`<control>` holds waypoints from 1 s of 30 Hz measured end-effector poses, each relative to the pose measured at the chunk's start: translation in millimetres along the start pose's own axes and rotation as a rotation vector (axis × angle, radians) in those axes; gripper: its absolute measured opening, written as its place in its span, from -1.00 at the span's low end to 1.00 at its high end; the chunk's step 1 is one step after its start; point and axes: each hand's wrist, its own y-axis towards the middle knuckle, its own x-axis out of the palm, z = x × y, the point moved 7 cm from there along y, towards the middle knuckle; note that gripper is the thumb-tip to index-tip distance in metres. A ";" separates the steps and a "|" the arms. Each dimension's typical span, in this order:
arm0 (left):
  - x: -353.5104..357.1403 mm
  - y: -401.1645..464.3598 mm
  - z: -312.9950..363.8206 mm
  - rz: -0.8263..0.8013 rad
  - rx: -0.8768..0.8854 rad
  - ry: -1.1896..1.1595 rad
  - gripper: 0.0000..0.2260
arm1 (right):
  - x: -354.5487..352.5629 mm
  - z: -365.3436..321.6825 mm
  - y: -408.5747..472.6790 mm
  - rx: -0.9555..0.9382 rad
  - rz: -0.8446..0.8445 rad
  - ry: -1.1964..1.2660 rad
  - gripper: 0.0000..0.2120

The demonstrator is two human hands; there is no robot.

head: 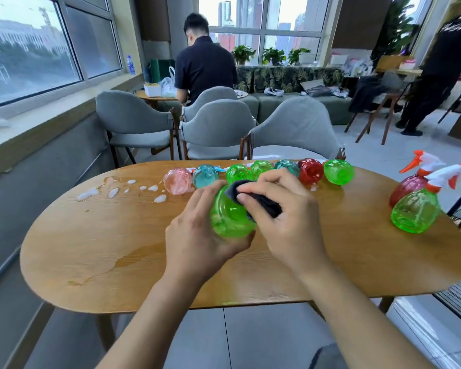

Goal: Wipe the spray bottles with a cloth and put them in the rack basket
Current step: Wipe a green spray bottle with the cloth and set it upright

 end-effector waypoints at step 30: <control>-71.3 -65.6 130.1 0.075 0.069 0.081 -0.25 | -115.6 -118.8 -35.0 -0.268 0.030 -0.209 -0.94</control>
